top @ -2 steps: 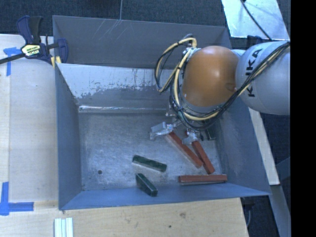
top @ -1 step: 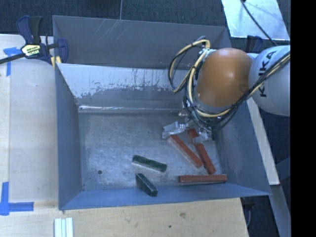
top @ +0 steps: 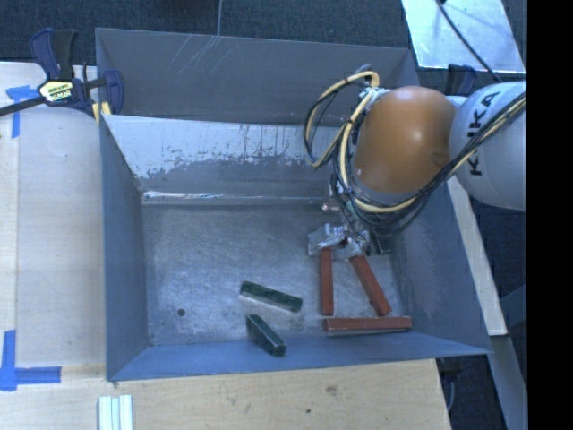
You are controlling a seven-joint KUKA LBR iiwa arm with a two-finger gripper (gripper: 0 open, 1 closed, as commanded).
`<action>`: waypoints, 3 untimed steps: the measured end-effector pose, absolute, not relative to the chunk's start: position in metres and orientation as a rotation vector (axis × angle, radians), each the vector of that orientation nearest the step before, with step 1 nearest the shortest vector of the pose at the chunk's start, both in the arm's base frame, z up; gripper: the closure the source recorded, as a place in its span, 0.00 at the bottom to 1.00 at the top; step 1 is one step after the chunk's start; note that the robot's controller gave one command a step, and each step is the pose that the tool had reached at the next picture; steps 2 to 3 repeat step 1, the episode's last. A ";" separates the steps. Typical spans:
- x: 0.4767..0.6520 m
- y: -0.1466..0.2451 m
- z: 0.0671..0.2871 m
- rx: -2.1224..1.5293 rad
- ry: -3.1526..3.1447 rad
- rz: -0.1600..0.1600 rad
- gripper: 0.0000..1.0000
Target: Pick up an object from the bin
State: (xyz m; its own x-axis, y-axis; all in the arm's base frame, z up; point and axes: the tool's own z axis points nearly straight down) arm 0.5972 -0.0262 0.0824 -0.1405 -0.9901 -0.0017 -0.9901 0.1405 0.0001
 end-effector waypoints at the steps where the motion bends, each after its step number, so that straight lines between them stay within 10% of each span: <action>1: 0.570 0.023 0.237 -1.981 2.425 -0.007 1.00; 3: 0.570 0.023 0.237 -1.981 2.425 -0.007 1.00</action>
Offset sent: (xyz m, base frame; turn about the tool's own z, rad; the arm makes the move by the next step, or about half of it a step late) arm -0.0292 0.0474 0.1499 0.0610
